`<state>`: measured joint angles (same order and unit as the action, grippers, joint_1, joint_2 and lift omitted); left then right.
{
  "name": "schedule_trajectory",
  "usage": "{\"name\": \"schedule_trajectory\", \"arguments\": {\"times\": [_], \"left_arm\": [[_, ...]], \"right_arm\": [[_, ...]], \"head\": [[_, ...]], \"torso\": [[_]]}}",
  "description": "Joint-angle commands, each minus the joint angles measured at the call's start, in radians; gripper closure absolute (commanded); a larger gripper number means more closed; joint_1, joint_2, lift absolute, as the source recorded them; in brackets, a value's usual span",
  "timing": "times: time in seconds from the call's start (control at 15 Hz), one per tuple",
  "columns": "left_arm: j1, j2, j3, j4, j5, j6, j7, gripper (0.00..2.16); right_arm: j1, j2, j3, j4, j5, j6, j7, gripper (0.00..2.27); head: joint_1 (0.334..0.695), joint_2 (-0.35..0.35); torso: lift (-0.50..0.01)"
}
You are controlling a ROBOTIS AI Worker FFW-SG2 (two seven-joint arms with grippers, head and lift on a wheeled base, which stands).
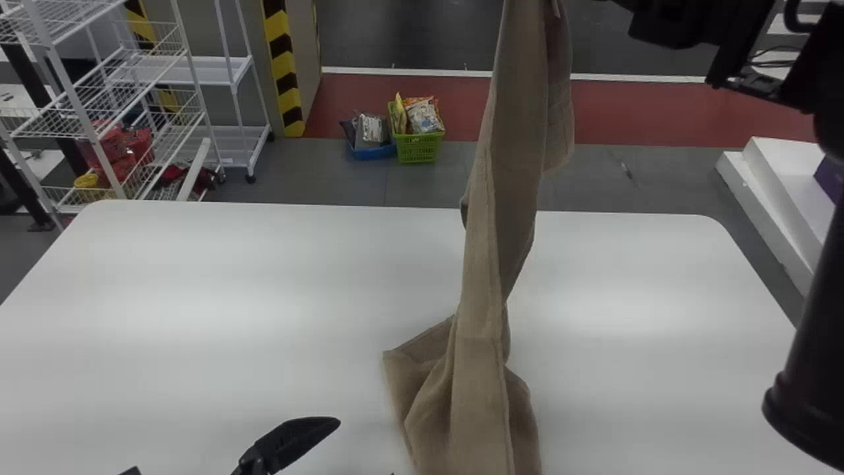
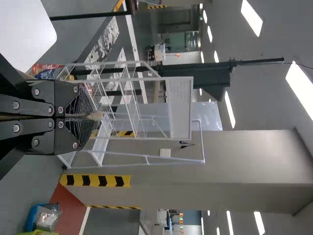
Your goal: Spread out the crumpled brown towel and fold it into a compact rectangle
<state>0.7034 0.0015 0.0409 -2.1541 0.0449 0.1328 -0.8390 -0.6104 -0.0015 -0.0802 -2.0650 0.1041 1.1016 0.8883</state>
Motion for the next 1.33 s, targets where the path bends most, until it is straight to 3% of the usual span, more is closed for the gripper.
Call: {"name": "schedule_trajectory", "arguments": {"times": [0.0, 0.27, 0.73, 1.0, 1.13, 1.27], "left_arm": [[0.013, -0.004, -0.036, -0.021, 0.006, 0.032, 0.008, 0.19], [0.022, -0.004, -0.144, -0.018, 0.018, 0.038, 0.112, 0.2], [0.016, -0.004, -0.351, 0.022, -0.054, -0.06, 0.371, 0.2], [0.011, -0.004, -0.435, 0.042, -0.117, -0.087, 0.417, 0.2], [-0.008, 0.023, -0.495, 0.068, -0.138, -0.087, 0.459, 0.2], [-0.058, 0.074, -0.593, 0.106, -0.165, -0.087, 0.564, 0.2]], "right_arm": [[-0.061, 0.002, 0.007, 0.043, 0.034, -0.01, -0.015, 1.45], [-0.088, 0.002, 0.066, 0.066, 0.08, -0.019, -0.022, 1.45], [-0.121, 0.002, 0.188, 0.089, 0.128, -0.044, -0.054, 1.45], [-0.141, 0.002, 0.206, 0.091, 0.134, -0.047, -0.085, 1.45], [-0.138, 0.002, 0.208, 0.091, 0.138, -0.047, -0.085, 1.45], [-0.132, 0.002, 0.206, 0.089, 0.144, -0.047, -0.089, 1.45]], "head": [[0.636, -0.04], [0.604, -0.08], [0.597, -0.102], [0.576, -0.116], [0.572, -0.133], [0.576, -0.156]], "torso": [[-0.127], [-0.127], [-0.127], [-0.127], [-0.127], [-0.127]]}}
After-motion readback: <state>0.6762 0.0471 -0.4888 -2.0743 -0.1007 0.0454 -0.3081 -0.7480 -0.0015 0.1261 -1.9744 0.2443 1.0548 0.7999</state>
